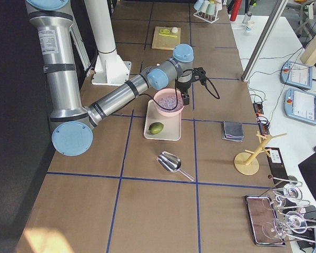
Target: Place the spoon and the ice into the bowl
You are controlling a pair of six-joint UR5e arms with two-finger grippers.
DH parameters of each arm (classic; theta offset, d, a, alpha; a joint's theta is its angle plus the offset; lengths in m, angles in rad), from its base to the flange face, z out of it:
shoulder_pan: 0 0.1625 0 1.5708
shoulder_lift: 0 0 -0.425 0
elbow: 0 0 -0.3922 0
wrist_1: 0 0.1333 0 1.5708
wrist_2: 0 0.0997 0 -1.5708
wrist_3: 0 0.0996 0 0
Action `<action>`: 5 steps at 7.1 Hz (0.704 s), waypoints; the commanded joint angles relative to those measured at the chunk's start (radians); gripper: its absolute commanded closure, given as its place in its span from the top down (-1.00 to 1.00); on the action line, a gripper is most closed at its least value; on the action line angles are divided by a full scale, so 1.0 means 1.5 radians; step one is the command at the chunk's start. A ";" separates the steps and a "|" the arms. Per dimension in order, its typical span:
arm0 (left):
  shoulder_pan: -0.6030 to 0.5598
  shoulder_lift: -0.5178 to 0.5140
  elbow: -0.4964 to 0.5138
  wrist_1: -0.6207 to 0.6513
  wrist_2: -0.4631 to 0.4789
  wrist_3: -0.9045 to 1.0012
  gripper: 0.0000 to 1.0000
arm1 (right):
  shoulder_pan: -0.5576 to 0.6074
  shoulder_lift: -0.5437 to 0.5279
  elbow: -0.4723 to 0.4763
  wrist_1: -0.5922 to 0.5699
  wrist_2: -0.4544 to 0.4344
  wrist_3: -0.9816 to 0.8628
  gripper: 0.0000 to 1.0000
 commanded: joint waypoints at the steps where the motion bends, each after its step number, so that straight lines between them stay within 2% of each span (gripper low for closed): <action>1: 0.000 0.001 -0.002 0.000 -0.002 0.000 1.00 | -0.146 0.023 0.012 0.003 -0.142 0.121 0.99; 2: 0.000 0.001 -0.001 0.000 -0.002 -0.001 1.00 | -0.202 0.023 0.009 0.003 -0.209 0.148 0.98; 3: 0.000 0.001 -0.001 0.000 -0.002 -0.001 1.00 | -0.237 0.022 -0.008 0.003 -0.243 0.162 0.97; 5: 0.000 0.001 -0.001 0.000 -0.002 -0.001 1.00 | -0.255 0.023 -0.037 0.003 -0.249 0.161 0.78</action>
